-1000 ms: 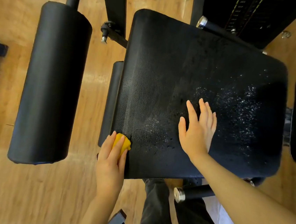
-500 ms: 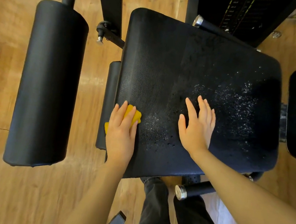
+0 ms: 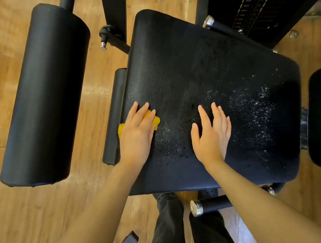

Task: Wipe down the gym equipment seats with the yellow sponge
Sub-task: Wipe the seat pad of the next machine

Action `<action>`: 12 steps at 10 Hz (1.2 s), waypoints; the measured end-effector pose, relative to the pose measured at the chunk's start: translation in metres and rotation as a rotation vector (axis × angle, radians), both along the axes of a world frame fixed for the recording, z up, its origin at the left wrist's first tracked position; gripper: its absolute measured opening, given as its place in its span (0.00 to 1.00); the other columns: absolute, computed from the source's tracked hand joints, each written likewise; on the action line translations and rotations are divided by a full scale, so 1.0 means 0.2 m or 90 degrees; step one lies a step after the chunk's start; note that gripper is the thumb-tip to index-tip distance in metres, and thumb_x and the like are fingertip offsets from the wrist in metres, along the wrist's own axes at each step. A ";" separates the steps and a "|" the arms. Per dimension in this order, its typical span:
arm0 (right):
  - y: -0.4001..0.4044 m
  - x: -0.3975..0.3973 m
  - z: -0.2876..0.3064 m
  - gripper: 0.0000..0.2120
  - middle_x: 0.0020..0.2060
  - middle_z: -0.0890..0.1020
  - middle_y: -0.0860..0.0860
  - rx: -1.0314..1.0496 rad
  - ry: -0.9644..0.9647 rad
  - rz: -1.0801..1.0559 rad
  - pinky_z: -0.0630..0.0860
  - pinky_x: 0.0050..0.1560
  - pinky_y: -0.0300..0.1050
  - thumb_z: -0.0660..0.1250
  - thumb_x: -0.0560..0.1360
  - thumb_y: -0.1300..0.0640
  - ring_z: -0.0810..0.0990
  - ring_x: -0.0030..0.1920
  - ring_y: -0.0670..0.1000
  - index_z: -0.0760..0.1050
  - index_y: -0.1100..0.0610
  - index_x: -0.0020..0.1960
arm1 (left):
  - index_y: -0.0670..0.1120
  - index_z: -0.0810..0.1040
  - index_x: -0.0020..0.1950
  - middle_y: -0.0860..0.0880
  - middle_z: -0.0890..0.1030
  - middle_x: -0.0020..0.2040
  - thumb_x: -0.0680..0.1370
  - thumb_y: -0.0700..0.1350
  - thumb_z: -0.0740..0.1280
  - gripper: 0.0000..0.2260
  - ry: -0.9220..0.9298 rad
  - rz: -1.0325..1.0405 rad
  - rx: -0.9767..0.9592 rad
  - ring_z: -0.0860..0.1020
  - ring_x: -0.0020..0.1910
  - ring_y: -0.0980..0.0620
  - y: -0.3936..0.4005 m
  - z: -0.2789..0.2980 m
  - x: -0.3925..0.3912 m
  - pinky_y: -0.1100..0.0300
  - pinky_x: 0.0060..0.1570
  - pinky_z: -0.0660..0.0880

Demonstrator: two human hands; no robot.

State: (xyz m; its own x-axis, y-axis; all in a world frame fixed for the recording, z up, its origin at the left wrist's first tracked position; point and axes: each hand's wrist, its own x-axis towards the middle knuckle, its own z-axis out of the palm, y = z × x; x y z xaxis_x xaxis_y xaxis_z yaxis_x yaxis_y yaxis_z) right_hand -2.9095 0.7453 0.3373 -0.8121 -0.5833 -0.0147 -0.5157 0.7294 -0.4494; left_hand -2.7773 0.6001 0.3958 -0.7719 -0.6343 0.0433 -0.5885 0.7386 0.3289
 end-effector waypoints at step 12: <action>0.01 0.00 -0.01 0.24 0.75 0.61 0.56 -0.003 -0.007 0.002 0.50 0.75 0.58 0.52 0.79 0.47 0.55 0.76 0.56 0.64 0.50 0.74 | 0.46 0.82 0.59 0.45 0.79 0.57 0.72 0.39 0.74 0.16 0.075 0.001 0.017 0.74 0.54 0.45 0.14 0.00 0.11 0.52 0.51 0.74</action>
